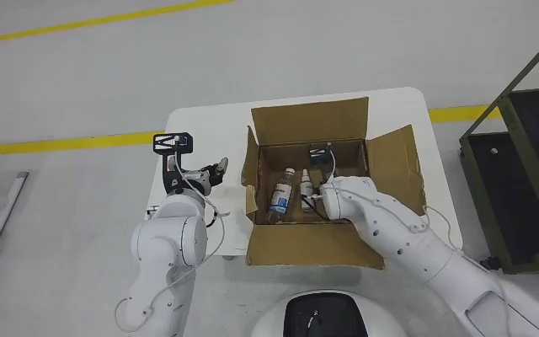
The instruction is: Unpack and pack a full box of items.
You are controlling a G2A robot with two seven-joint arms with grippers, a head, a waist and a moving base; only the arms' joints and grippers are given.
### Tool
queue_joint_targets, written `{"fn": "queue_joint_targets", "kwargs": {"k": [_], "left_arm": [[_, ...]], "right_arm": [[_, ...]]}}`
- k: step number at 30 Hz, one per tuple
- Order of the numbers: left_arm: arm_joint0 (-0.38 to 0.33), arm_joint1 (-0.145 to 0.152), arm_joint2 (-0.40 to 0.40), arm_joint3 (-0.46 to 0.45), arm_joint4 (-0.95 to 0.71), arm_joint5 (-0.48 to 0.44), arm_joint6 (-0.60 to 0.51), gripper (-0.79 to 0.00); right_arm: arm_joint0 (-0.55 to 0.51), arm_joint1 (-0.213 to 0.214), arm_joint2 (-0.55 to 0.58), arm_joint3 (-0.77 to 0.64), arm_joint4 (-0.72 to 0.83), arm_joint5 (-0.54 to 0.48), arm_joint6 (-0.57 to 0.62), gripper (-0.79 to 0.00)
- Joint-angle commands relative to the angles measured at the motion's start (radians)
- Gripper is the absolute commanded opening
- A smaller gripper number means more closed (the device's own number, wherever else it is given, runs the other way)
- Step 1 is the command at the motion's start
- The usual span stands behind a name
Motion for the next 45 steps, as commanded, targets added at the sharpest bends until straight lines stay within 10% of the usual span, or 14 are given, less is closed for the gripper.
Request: {"fn": "queue_joint_targets", "kwargs": {"k": [1, 5, 12, 22, 31, 45], "left_arm": [[0.0, 0.0, 0.0, 0.0, 0.0, 0.0, 0.0, 0.0], [0.0, 0.0, 0.0, 0.0, 0.0, 0.0, 0.0, 0.0], [0.0, 0.0, 0.0, 0.0, 0.0, 0.0, 0.0, 0.0], [0.0, 0.0, 0.0, 0.0, 0.0, 0.0, 0.0, 0.0], [0.0, 0.0, 0.0, 0.0, 0.0, 0.0, 0.0, 0.0], [0.0, 0.0, 0.0, 0.0, 0.0, 0.0, 0.0, 0.0]], "right_arm": [[-0.029, 0.014, 0.058, -0.1, 0.003, -0.01, -0.001, -0.44], [-0.153, 0.068, 0.255, -0.401, -0.046, -0.072, 0.009, -0.785], [-0.392, 0.133, 0.705, -0.731, 0.052, -0.28, 0.015, -0.785], [-0.599, 0.163, 1.118, -0.646, 0.179, -0.412, -0.041, -0.785], [-0.612, 0.164, 1.07, -0.358, 0.204, -0.435, -0.081, -0.785], [-0.487, 0.161, 0.984, -0.192, 0.745, -0.671, 0.063, -0.785]]}}
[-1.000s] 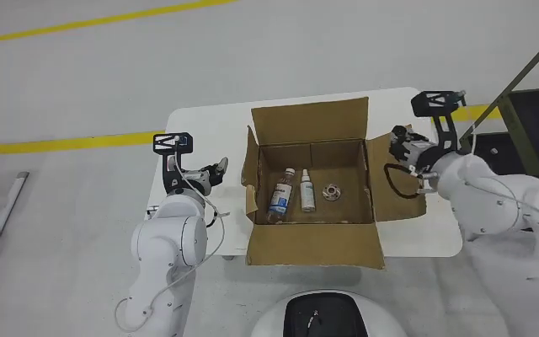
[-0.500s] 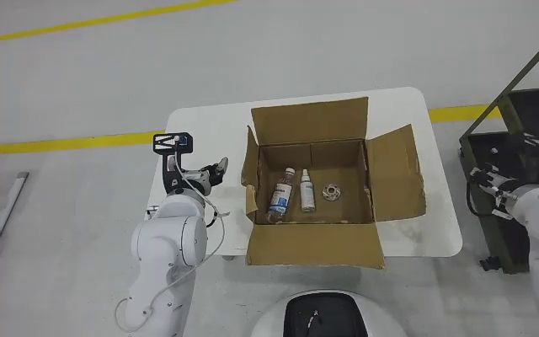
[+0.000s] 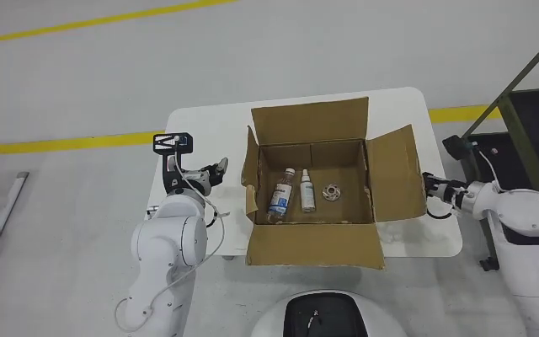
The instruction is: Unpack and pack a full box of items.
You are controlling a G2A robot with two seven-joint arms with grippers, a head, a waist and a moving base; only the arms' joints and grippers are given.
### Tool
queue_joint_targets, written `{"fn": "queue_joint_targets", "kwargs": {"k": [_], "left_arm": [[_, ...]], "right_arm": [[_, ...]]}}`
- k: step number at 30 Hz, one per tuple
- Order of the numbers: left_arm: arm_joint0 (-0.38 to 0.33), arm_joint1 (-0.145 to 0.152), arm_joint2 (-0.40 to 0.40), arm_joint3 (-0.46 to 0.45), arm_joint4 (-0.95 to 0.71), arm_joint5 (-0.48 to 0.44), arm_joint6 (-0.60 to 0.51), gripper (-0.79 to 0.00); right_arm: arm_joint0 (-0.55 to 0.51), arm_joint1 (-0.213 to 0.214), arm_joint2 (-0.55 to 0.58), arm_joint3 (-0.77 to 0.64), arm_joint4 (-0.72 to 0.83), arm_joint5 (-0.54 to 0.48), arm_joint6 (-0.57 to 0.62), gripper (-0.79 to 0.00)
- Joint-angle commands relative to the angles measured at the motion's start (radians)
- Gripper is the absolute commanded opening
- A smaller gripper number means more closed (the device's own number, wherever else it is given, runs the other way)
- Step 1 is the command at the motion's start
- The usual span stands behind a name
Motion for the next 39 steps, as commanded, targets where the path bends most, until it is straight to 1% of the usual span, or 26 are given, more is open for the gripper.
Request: {"fn": "queue_joint_targets", "kwargs": {"k": [1, 7, 10, 16, 20, 30, 32, 34, 38, 39], "left_arm": [[0.0, 0.0, 0.0, 0.0, 0.0, 0.0, 0.0, 0.0], [0.0, 0.0, 0.0, 0.0, 0.0, 0.0, 0.0, 0.0], [0.0, 0.0, 0.0, 0.0, 0.0, 0.0, 0.0, 0.0], [0.0, 0.0, 0.0, 0.0, 0.0, 0.0, 0.0, 0.0], [0.0, 0.0, 0.0, 0.0, 0.0, 0.0, 0.0, 0.0], [0.0, 0.0, 0.0, 0.0, 0.0, 0.0, 0.0, 0.0], [0.0, 0.0, 0.0, 0.0, 0.0, 0.0, 0.0, 0.0], [0.0, 0.0, 0.0, 0.0, 0.0, 0.0, 0.0, 0.0], [0.0, 0.0, 0.0, 0.0, 0.0, 0.0, 0.0, 0.0], [0.0, 0.0, 0.0, 0.0, 0.0, 0.0, 0.0, 0.0]], "right_arm": [[0.012, 0.002, -0.002, 0.015, 0.063, -0.027, 0.026, -0.785], [0.028, 0.009, -0.019, 0.001, 0.203, -0.08, 0.093, -0.785], [0.028, 0.013, -0.038, -0.037, 0.22, -0.094, 0.107, -0.785], [0.021, 0.02, -0.101, -0.131, 0.159, -0.078, 0.086, -0.785], [0.026, 0.025, -0.16, -0.188, 0.043, -0.047, 0.07, -0.785], [0.026, 0.025, -0.16, -0.188, 0.043, -0.047, 0.07, -0.785], [0.013, 0.025, -0.167, -0.197, 0.044, -0.055, 0.047, -0.785], [-0.006, 0.025, -0.168, -0.225, 0.04, -0.087, -0.015, -0.785], [-0.058, 0.023, -0.173, -0.281, 0.015, -0.163, -0.19, -0.785], [-0.069, 0.023, -0.174, -0.289, -0.013, -0.18, -0.239, -0.785]]}}
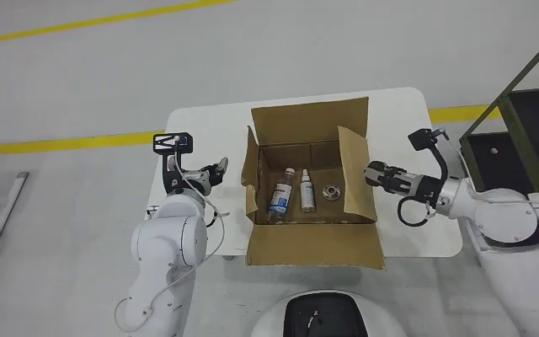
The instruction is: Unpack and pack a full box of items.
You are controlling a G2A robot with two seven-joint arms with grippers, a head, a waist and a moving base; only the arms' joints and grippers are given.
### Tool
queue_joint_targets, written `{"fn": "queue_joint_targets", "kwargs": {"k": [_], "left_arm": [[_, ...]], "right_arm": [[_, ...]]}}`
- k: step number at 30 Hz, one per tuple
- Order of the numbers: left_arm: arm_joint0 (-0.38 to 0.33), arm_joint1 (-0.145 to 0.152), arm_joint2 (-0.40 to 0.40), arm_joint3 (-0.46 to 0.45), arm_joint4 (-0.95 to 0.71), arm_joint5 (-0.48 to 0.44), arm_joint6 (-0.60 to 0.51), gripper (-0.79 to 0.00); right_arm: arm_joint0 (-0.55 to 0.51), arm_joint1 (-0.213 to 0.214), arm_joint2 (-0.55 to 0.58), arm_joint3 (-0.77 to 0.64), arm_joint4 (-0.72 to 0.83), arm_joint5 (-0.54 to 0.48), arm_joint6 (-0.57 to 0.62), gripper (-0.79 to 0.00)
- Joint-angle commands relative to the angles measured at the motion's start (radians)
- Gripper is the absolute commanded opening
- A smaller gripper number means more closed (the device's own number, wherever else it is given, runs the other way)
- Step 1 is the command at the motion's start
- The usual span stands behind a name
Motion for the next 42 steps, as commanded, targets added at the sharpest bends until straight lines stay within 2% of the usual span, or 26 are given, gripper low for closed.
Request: {"fn": "queue_joint_targets", "kwargs": {"k": [1, 5, 7, 11, 13, 17, 18, 19, 20, 24, 29, 35, 40, 42], "left_arm": [[0.0, 0.0, 0.0, 0.0, 0.0, 0.0, 0.0, 0.0], [0.0, 0.0, 0.0, 0.0, 0.0, 0.0, 0.0, 0.0], [0.0, 0.0, 0.0, 0.0, 0.0, 0.0, 0.0, 0.0], [0.0, 0.0, 0.0, 0.0, 0.0, 0.0, 0.0, 0.0], [0.0, 0.0, 0.0, 0.0, 0.0, 0.0, 0.0, 0.0], [0.003, 0.0, 0.001, 0.0, -0.002, -0.004, 0.008, 0.0], [0.017, 0.001, 0.004, 0.001, 0.002, -0.032, 0.043, -0.172], [0.031, 0.003, 0.006, 0.001, 0.02, -0.064, 0.081, -0.536], [0.046, 0.005, 0.01, 0.002, 0.032, -0.097, 0.115, -0.785], [0.098, 0.013, 0.034, 0.014, 0.078, -0.238, 0.209, -0.785], [0.123, 0.016, 0.067, 0.046, 0.061, -0.358, 0.309, -0.785], [0.089, 0.011, 0.125, 0.091, 0.025, -0.451, 0.379, -0.785], [0.04, 0.004, 0.181, 0.154, 0.027, -0.489, 0.39, -0.785], [0.024, 0.001, 0.203, 0.179, 0.022, -0.502, 0.391, -0.785]], "right_arm": [[-0.021, 0.0, -0.006, -0.02, -0.093, -0.032, -0.112, -0.785], [-0.05, -0.005, -0.082, -0.036, -0.348, -0.042, -0.317, -0.785], [-0.051, -0.009, -0.139, -0.03, -0.513, 0.0, -0.4, -0.785], [-0.037, -0.02, -0.253, 0.002, -0.716, 0.078, -0.511, -0.785], [-0.029, -0.026, -0.298, 0.018, -0.776, 0.101, -0.544, -0.785], [-0.017, -0.032, -0.333, 0.038, -0.785, 0.116, -0.557, -0.785], [-0.016, -0.033, -0.334, 0.038, -0.773, 0.116, -0.56, -0.785], [-0.015, -0.034, -0.331, 0.036, -0.761, 0.117, -0.564, -0.785], [-0.016, -0.035, -0.326, 0.032, -0.74, 0.118, -0.569, -0.785], [-0.023, -0.036, -0.277, 0.001, -0.624, 0.116, -0.576, -0.785], [-0.04, -0.033, -0.192, -0.038, -0.503, 0.137, -0.577, -0.785], [-0.007, -0.034, -0.107, 0.034, -0.319, 0.198, -0.55, -0.785], [0.07, -0.038, -0.061, 0.15, -0.154, 0.233, -0.523, -0.785], [0.111, -0.038, -0.055, 0.199, -0.134, 0.239, -0.509, -0.785]]}}
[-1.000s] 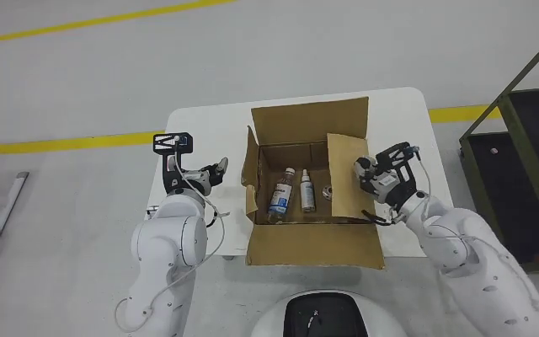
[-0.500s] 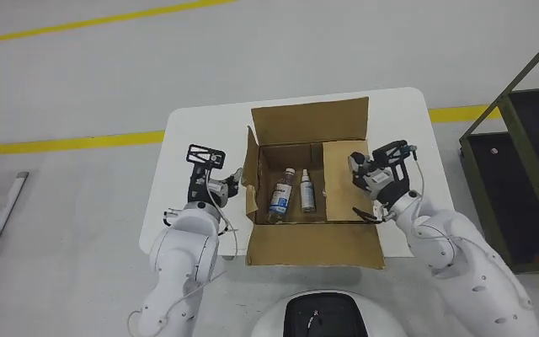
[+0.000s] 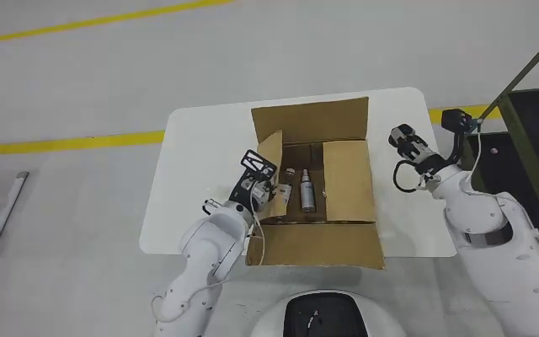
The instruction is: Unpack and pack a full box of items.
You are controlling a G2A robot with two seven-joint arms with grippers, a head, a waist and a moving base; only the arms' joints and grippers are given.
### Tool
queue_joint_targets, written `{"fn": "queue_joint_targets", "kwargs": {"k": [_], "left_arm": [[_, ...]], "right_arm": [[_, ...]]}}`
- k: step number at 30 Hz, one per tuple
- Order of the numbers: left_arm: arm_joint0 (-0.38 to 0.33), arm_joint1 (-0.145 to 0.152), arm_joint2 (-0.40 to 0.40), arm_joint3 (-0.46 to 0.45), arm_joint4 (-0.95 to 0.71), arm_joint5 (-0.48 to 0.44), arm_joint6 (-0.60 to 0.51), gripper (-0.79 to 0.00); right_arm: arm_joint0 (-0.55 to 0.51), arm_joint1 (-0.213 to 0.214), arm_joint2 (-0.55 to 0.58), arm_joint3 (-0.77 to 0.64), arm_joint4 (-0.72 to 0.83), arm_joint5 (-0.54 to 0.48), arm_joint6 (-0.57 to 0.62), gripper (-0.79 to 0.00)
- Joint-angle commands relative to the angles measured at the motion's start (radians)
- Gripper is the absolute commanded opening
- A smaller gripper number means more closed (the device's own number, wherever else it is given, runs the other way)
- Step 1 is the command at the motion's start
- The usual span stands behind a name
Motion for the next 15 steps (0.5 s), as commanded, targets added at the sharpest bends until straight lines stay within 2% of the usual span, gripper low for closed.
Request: {"fn": "queue_joint_targets", "kwargs": {"k": [1, 6, 15], "left_arm": [[-0.013, -0.003, 0.02, 0.023, -0.014, -0.011, -0.005, -0.785], [-0.03, -0.007, 0.051, 0.06, -0.006, -0.044, -0.019, -0.785], [-0.038, -0.009, 0.061, 0.075, 0.004, -0.052, -0.041, -0.785]], "right_arm": [[0.043, -0.001, 0.003, 0.048, 0.028, 0.001, 0.008, -0.785], [0.163, -0.003, -0.008, 0.173, 0.074, -0.001, 0.032, -0.785], [0.369, -0.008, -0.081, 0.403, 0.136, -0.099, 0.175, -0.785]]}}
